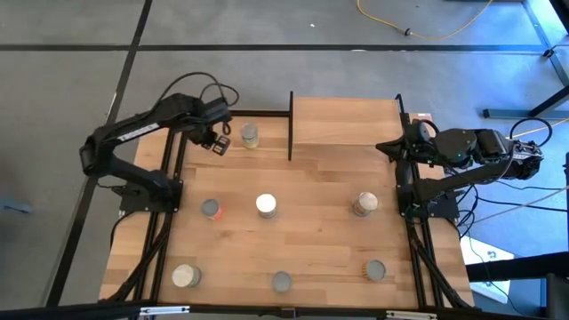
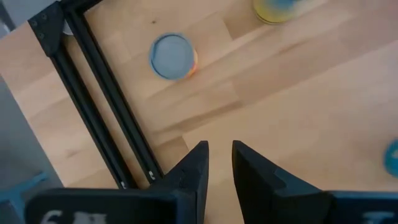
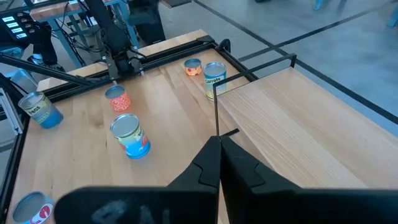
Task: Pick and place cans onto a shelf
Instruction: Put the canned carrots on the shelf
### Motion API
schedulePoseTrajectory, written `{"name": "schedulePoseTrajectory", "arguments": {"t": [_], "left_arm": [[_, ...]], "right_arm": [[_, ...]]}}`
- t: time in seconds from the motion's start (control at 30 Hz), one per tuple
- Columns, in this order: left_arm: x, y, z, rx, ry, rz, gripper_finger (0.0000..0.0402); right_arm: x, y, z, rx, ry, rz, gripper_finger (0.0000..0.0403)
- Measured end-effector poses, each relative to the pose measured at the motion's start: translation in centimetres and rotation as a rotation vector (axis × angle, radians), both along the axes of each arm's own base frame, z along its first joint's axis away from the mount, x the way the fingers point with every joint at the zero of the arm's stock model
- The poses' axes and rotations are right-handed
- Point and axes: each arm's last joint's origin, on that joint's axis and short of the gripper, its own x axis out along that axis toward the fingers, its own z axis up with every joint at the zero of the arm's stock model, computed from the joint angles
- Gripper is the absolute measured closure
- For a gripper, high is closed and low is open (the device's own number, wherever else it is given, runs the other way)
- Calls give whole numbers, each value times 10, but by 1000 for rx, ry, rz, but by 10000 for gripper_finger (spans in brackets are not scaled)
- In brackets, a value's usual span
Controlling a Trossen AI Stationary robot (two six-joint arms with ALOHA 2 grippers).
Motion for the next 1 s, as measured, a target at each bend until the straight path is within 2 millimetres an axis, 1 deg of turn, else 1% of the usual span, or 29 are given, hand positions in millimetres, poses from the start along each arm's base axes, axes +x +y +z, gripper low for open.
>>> {"name": "schedulePoseTrajectory", "arguments": {"t": [0.1,0.17,0.27,0.4,0.47,0.6,0.73,0.83,1.0], "left_arm": [[4,16,-9,-12,22,42,336],[11,28,-15,4,9,18,337],[24,41,-20,33,-24,-137,339],[45,52,-30,50,-82,-463,340],[53,56,-35,60,-63,-624,340],[63,62,-51,47,28,-854,338],[70,68,-67,15,93,-1007,342],[75,70,-75,9,120,-1091,342],[80,72,-79,30,140,-1179,343]], "right_arm": [[0,0,0,13,-5,-6,395],[0,0,0,23,-9,-11,395],[0,0,0,23,-10,-11,395],[0,0,0,22,-9,-11,395],[0,0,0,22,-9,-11,395],[0,0,0,22,-9,-11,395],[0,0,0,21,-8,-10,395],[0,0,0,18,-7,-9,395],[0,0,0,-2,1,1,395]]}}
